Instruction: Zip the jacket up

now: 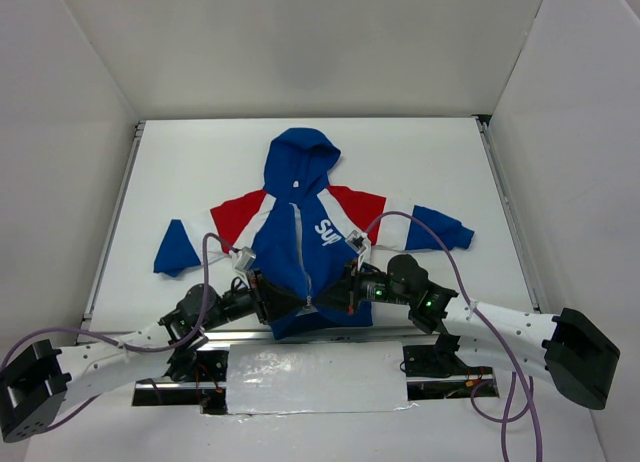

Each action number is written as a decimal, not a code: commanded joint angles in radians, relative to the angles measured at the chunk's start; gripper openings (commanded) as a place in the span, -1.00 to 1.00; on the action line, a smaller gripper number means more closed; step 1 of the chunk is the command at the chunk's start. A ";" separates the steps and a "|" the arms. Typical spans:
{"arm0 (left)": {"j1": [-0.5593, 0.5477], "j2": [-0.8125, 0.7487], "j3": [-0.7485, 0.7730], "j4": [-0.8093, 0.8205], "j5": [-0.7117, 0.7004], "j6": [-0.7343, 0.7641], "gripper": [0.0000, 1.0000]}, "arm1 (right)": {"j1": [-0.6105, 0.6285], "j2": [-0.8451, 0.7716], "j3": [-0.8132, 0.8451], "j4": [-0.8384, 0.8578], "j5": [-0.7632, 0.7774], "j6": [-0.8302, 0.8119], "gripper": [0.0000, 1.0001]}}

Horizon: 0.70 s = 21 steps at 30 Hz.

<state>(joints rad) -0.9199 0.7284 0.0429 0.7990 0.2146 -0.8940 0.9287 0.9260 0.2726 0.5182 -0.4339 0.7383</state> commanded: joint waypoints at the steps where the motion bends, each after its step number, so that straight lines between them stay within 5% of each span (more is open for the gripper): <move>1: -0.005 -0.040 -0.072 0.058 0.020 0.020 -0.37 | -0.004 -0.001 0.027 0.017 -0.014 -0.017 -1.00; 5: -0.005 -0.049 -0.075 0.069 0.038 0.026 -0.42 | -0.004 -0.001 0.025 0.032 -0.019 -0.013 -1.00; 11: -0.004 0.005 -0.080 0.118 0.054 0.023 -0.77 | -0.002 -0.009 0.028 0.036 -0.020 -0.005 -1.00; 21: -0.004 0.046 -0.067 0.141 0.062 0.029 -0.67 | -0.002 0.005 0.027 0.052 -0.039 0.004 -1.00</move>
<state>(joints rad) -0.9199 0.7696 0.0429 0.8425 0.2371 -0.8886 0.9230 0.9272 0.2729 0.4938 -0.4377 0.7387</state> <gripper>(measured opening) 0.160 0.010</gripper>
